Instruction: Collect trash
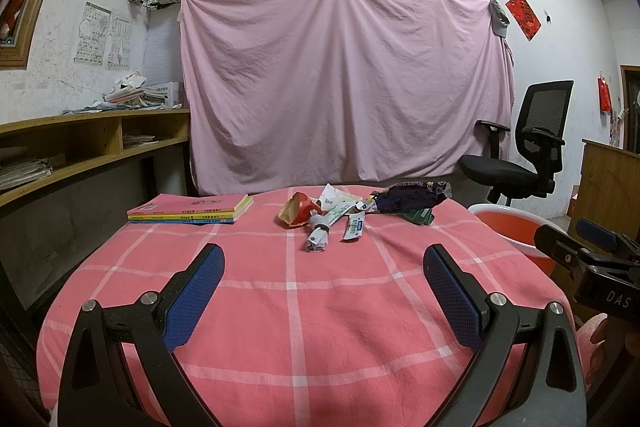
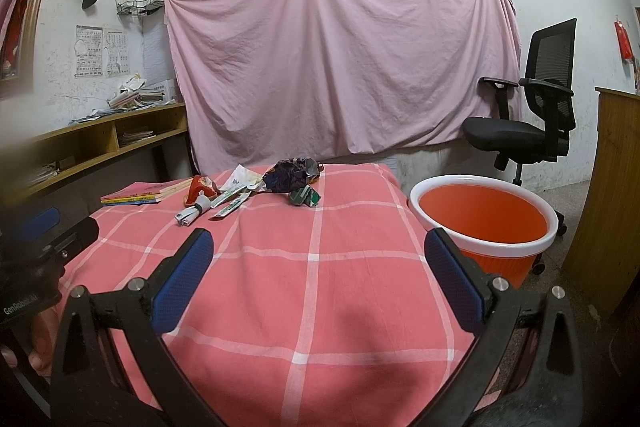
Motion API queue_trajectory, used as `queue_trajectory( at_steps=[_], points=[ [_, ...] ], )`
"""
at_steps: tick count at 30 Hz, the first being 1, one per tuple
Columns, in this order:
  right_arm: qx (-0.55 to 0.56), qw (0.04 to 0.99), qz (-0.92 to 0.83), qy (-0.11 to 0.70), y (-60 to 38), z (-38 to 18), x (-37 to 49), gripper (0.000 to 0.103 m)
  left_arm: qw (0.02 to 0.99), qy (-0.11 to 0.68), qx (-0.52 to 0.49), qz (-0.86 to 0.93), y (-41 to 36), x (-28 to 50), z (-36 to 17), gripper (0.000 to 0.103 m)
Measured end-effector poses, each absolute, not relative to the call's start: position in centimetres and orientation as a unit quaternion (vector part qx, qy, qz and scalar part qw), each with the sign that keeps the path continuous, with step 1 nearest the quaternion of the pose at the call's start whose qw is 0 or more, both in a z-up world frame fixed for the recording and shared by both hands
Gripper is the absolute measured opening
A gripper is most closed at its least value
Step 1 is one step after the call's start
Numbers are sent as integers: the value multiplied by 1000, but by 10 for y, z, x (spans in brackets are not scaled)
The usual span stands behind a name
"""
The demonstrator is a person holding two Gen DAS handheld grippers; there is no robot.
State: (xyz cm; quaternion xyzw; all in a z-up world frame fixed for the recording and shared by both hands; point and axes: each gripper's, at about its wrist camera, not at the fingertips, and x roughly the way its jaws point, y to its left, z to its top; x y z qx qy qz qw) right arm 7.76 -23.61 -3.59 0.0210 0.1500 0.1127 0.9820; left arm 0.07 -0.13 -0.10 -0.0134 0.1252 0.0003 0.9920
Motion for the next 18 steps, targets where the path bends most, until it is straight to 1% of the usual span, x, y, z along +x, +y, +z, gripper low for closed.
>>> queue_trajectory(
  at_steps=[18],
  points=[
    [21, 982, 113, 151, -236, -35, 78, 103, 992, 126, -14, 0, -1, 0, -2, 97]
  ],
)
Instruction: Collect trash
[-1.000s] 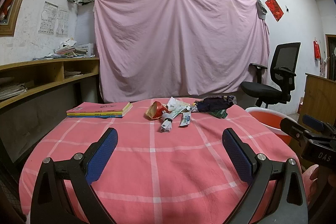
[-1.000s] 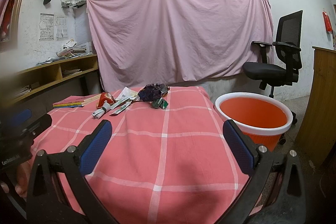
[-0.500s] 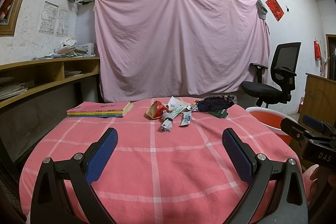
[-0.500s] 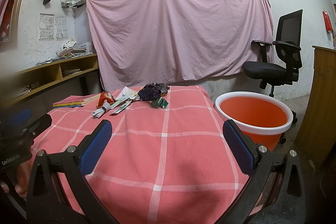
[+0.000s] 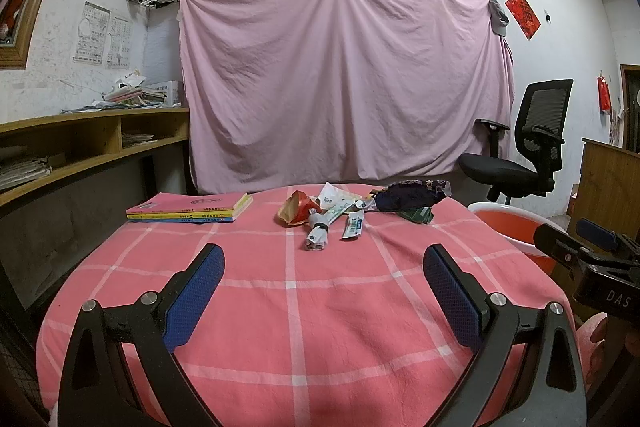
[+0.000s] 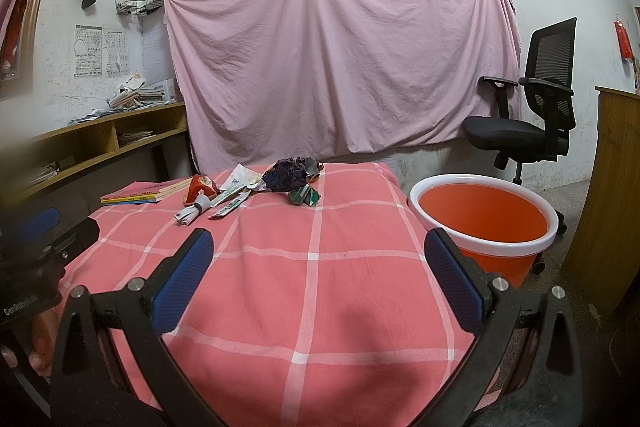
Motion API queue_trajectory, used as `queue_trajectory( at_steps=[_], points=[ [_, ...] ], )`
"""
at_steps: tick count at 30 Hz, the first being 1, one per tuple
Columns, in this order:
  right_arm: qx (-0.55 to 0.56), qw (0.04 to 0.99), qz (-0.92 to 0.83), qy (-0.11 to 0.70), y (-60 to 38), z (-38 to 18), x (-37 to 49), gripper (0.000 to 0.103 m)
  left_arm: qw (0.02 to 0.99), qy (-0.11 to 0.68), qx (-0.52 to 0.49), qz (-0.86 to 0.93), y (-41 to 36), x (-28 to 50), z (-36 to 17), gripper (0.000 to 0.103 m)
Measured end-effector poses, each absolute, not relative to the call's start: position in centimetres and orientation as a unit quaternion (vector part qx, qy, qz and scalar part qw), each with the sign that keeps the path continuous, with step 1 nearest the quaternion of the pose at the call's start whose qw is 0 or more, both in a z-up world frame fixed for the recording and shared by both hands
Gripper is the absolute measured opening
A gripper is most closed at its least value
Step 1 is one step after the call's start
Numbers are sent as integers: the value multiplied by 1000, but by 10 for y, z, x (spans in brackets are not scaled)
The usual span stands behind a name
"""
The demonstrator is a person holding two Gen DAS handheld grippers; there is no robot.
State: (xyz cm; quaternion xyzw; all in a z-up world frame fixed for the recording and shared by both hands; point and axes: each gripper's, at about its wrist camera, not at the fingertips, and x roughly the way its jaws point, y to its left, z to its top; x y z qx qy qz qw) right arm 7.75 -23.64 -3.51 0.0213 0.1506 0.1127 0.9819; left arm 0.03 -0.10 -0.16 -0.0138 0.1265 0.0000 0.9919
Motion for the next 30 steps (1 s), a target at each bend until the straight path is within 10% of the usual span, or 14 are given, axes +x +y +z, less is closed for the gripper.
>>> queue_trajectory(
  at_steps=[30],
  points=[
    [22, 982, 113, 153, -237, -33, 79, 103, 992, 128, -13, 0, -2, 2, -3, 97]
  ],
)
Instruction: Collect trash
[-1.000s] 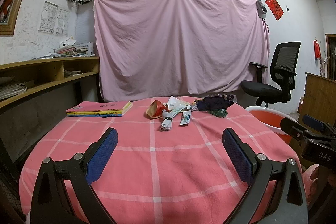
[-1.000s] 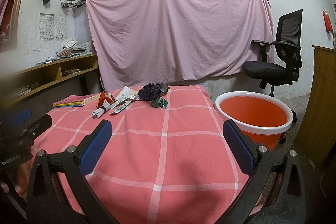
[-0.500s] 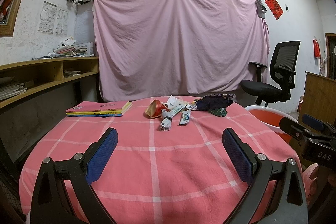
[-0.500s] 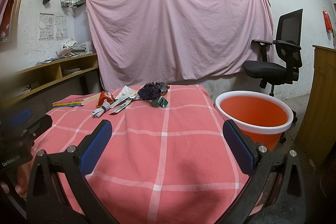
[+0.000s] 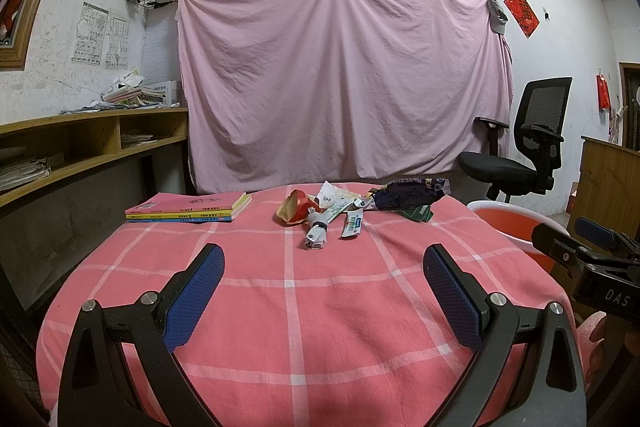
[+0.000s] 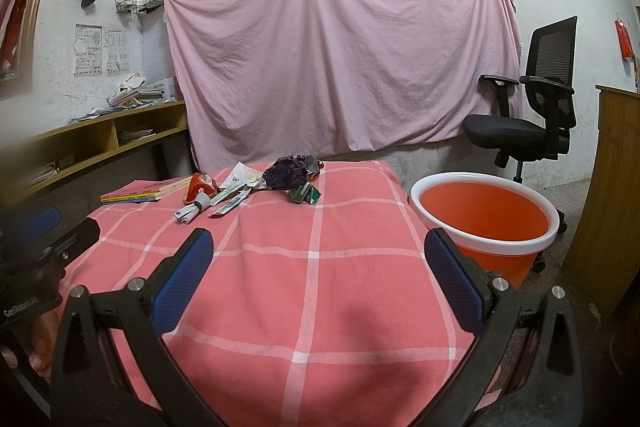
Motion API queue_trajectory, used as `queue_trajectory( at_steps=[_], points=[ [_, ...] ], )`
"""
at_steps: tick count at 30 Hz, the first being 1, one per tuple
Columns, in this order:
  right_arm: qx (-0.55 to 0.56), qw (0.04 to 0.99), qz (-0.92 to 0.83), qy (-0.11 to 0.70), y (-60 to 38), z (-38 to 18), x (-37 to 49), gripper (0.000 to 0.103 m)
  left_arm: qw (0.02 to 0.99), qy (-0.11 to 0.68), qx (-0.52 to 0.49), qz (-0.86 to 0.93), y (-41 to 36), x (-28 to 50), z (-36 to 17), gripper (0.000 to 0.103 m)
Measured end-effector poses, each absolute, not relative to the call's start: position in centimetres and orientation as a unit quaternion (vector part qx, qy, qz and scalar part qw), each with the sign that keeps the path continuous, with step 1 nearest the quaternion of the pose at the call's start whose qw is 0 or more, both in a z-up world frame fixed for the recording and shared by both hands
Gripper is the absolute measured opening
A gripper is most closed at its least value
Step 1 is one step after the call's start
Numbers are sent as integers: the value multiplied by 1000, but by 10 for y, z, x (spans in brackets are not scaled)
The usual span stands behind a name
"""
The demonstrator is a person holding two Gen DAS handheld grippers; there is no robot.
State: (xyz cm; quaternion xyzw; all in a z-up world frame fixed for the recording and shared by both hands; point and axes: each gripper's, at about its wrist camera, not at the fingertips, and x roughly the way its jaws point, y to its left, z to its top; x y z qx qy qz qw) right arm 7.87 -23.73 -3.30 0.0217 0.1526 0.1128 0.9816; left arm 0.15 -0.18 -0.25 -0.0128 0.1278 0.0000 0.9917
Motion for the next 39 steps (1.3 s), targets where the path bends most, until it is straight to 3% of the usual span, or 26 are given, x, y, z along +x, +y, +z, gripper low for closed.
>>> queue_trajectory(
  at_steps=[22, 39],
  points=[
    [20, 981, 119, 153, -231, -43, 86, 103, 994, 110, -13, 17, 1, 5, 2, 97],
    [-29, 983, 154, 100, -210, 12, 156, 103, 998, 51, -9, 39, 33, 76, 33, 97]
  ],
)
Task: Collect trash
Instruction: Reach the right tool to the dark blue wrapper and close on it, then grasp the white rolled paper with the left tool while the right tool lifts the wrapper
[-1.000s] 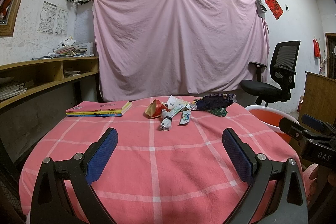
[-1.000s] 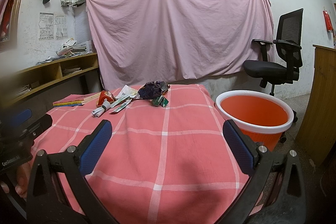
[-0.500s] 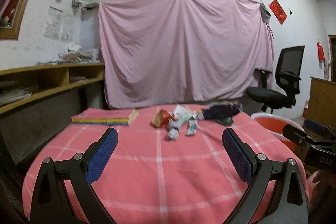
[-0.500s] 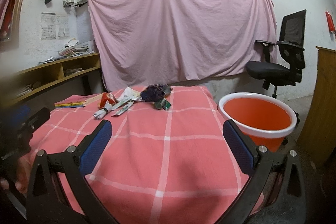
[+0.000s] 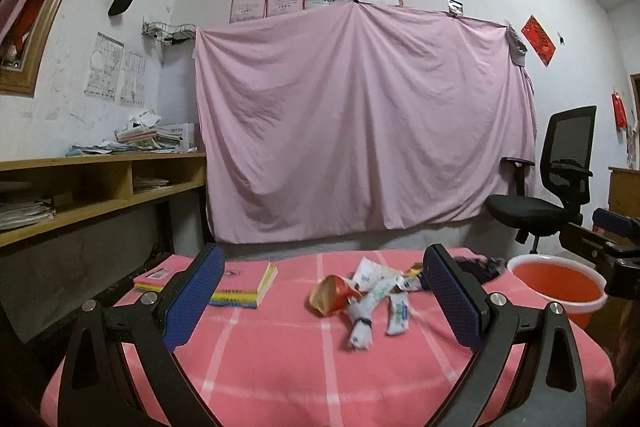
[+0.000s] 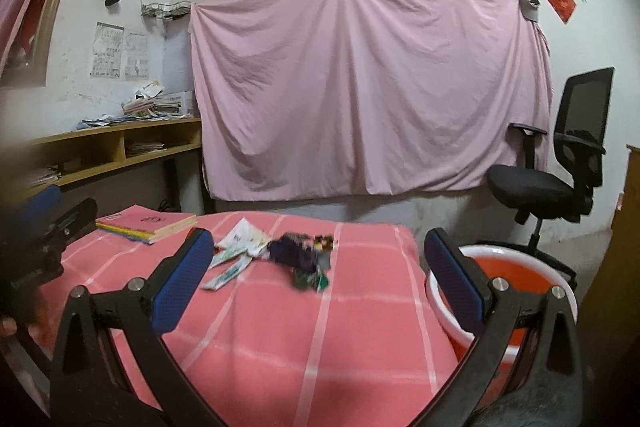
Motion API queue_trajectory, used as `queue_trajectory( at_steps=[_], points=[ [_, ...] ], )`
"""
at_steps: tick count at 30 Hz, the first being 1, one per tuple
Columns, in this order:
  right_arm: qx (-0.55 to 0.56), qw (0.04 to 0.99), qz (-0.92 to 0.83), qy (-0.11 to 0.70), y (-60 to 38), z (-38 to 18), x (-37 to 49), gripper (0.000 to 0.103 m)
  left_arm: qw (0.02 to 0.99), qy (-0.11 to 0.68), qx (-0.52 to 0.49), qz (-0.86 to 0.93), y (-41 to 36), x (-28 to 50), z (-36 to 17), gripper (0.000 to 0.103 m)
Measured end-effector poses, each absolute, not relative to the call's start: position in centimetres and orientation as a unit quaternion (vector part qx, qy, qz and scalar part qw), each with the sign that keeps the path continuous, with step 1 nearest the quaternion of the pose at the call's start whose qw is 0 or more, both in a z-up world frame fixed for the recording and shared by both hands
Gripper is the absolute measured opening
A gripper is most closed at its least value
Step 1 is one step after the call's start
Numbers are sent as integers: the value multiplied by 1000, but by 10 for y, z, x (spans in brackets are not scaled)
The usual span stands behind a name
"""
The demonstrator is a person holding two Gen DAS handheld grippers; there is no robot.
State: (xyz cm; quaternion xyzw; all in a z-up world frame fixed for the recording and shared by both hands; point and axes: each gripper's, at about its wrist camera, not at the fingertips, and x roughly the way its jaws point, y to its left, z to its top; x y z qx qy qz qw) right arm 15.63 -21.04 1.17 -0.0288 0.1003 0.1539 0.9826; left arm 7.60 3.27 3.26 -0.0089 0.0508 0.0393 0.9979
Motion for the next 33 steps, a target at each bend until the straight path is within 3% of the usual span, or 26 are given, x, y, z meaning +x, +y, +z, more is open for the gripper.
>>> queue_trajectory(
  at_steps=[11, 19, 23, 26, 33],
  points=[
    [-71, 964, 201, 158, -178, 12, 242, 103, 997, 64, -22, 40, 44, 130, 29, 97],
    [-70, 936, 223, 264, -169, -28, 281, 103, 985, 167, -48, -1, 46, 163, 7, 97],
    [-72, 931, 229, 274, -170, -32, 284, 103, 975, 213, -60, -24, 41, 175, -3, 96],
    [-70, 928, 230, 284, -169, -34, 287, 103, 964, 253, -75, -46, 39, 186, -11, 90],
    [-67, 921, 241, 299, -167, -39, 287, 103, 931, 337, -116, -74, 44, 209, -31, 60]
  ],
)
